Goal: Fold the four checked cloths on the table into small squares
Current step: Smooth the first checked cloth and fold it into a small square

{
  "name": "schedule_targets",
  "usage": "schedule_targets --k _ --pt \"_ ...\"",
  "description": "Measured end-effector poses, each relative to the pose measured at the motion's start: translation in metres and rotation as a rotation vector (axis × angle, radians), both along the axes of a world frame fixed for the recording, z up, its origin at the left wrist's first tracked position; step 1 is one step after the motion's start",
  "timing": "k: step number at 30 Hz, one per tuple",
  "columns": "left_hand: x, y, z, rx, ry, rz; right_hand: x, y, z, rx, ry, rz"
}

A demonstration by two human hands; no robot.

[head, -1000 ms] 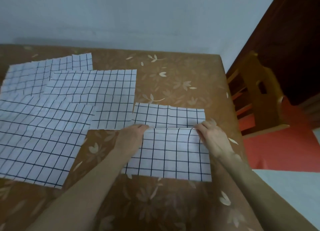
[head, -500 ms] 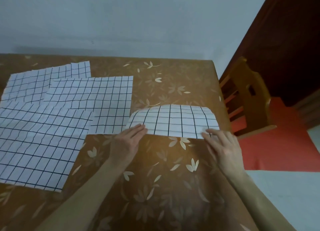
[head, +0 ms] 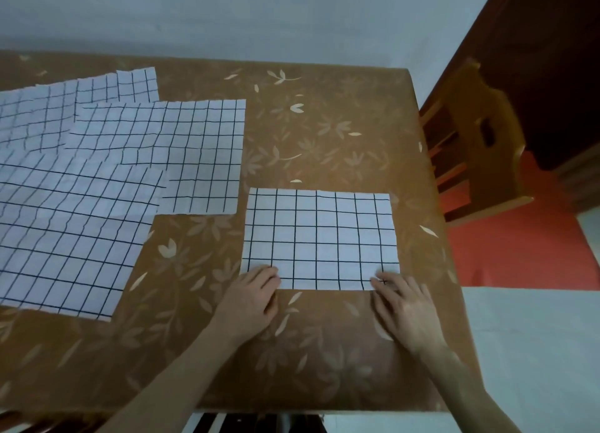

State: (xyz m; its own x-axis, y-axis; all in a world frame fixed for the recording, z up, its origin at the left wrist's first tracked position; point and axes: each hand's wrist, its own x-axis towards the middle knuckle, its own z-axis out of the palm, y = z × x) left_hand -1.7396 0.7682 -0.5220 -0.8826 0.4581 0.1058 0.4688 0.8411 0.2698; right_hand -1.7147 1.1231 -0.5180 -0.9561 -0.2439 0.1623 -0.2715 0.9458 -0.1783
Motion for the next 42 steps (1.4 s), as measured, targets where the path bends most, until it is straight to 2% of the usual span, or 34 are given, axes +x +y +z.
schedule_targets --k 3,6,11,20,29,33,42 --pt "-0.002 0.014 0.007 0.049 0.014 0.055 -0.004 -0.030 0.009 -0.083 0.025 -0.075" --pt "-0.018 0.040 0.003 0.062 0.008 0.144 -0.027 -0.080 0.009 -0.196 -0.012 -0.054" --pt "-0.030 0.060 -0.020 -0.100 -0.079 0.184 -0.062 -0.129 -0.019 -0.054 -0.129 0.026" --pt "-0.028 0.052 -0.026 -0.149 -0.149 0.206 -0.066 -0.111 -0.031 0.030 -0.197 0.032" --pt "-0.027 0.042 -0.023 -0.140 -0.179 0.233 -0.055 -0.042 -0.021 -0.012 -0.223 -0.183" --pt "-0.028 0.042 -0.020 -0.148 -0.201 0.235 -0.052 -0.036 -0.019 -0.036 -0.204 -0.291" --pt "-0.029 0.051 -0.016 -0.187 -0.187 0.231 -0.053 -0.037 -0.019 -0.027 -0.219 -0.317"
